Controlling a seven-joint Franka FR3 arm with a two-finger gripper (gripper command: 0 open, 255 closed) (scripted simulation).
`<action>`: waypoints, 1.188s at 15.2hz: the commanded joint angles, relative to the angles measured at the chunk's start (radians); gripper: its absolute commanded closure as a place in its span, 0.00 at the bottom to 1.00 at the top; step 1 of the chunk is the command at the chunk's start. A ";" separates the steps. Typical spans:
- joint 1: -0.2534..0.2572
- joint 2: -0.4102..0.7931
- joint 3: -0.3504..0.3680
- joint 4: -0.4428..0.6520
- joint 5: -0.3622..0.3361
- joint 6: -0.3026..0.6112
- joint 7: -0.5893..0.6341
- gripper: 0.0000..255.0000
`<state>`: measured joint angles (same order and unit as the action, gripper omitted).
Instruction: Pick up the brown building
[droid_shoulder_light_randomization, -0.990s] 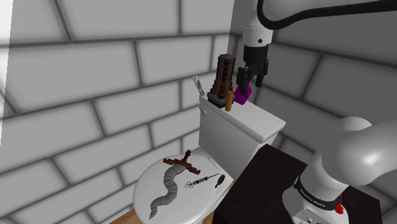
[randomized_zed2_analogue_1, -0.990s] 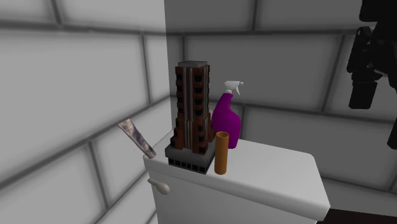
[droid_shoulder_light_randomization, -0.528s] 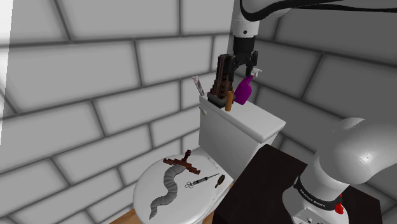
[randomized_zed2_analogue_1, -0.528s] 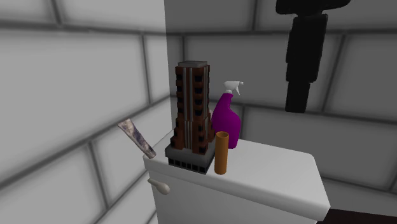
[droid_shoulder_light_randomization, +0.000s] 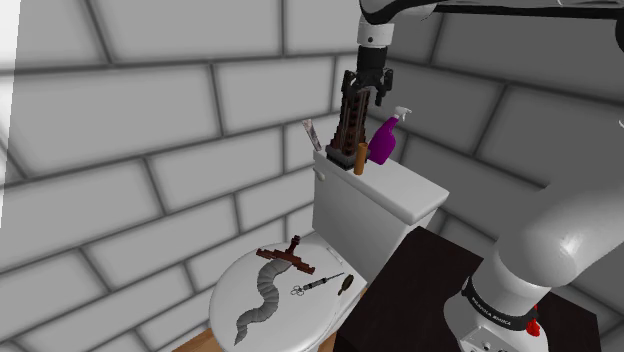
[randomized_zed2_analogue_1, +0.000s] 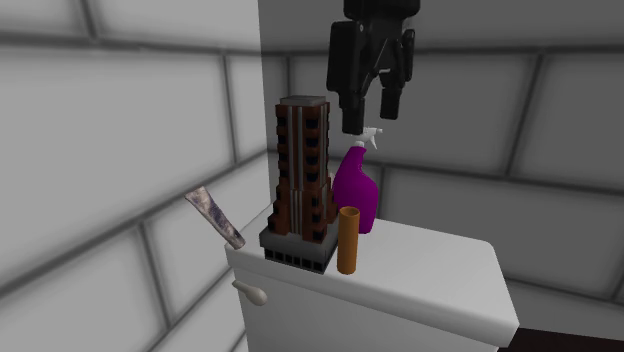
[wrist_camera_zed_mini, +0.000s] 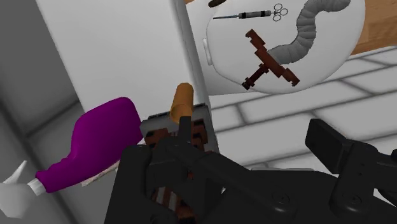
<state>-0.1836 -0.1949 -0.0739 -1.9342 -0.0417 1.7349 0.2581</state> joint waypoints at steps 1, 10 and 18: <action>-0.012 0.055 -0.013 0.070 0.008 0.000 0.018 0.00; -0.079 0.295 -0.082 0.391 0.063 -0.022 0.056 0.00; -0.078 0.284 -0.081 0.273 0.061 0.083 0.057 0.00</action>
<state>-0.2612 0.0890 -0.1548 -1.6533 0.0192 1.8099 0.3151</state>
